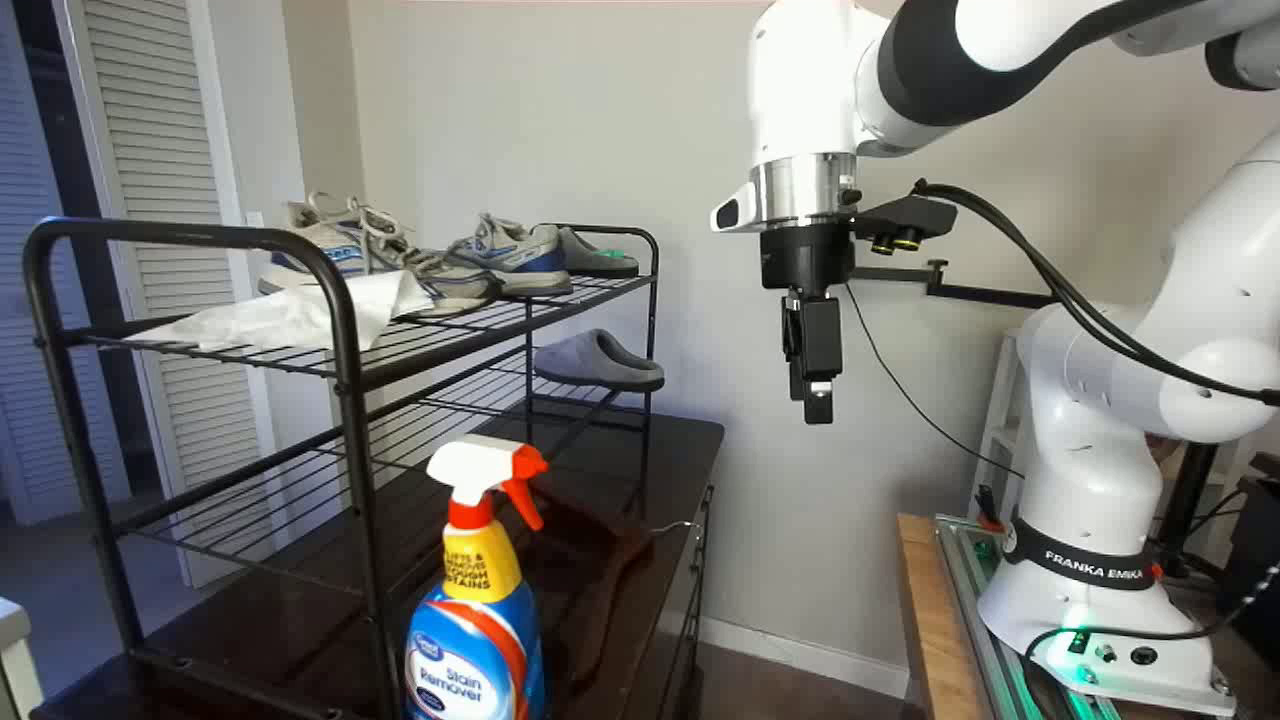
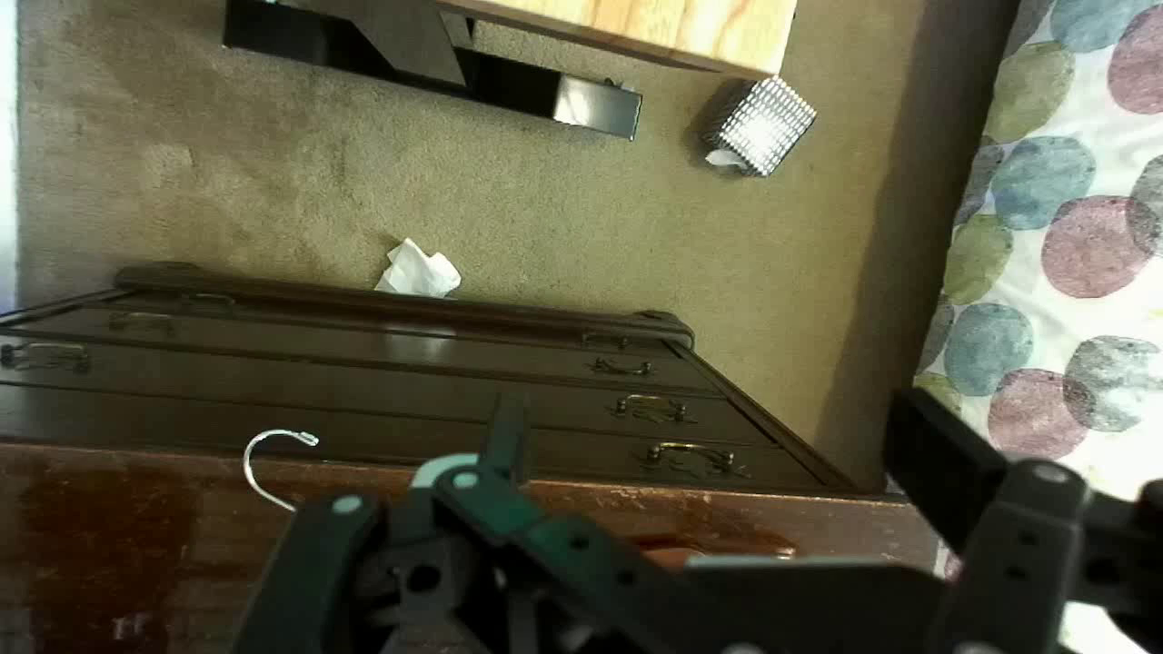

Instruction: Put the slop on the top shelf

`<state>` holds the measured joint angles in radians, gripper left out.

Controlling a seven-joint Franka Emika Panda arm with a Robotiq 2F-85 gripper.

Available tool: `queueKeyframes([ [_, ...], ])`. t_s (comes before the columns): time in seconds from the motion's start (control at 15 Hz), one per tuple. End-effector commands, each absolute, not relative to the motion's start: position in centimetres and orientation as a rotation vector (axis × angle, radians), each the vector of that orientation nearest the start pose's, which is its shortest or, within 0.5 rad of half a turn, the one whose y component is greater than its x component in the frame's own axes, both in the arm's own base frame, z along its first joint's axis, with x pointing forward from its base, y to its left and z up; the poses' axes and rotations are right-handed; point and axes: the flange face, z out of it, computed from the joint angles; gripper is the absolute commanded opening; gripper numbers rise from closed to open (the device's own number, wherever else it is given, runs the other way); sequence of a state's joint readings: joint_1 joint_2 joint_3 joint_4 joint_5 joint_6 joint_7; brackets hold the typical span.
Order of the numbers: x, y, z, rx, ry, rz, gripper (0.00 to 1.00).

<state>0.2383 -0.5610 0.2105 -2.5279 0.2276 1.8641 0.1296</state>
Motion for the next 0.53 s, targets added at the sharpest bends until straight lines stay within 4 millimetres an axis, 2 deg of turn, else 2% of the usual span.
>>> queueKeyframes([
  [0.0,32.3,17.7,45.3,-3.049,-0.311,0.202,1.00],
  [0.33,32.3,17.7,45.3,-3.049,-0.311,0.202,1.00],
  [0.47,33.1,15.8,45.8,-3.032,-0.257,0.118,1.00],
])
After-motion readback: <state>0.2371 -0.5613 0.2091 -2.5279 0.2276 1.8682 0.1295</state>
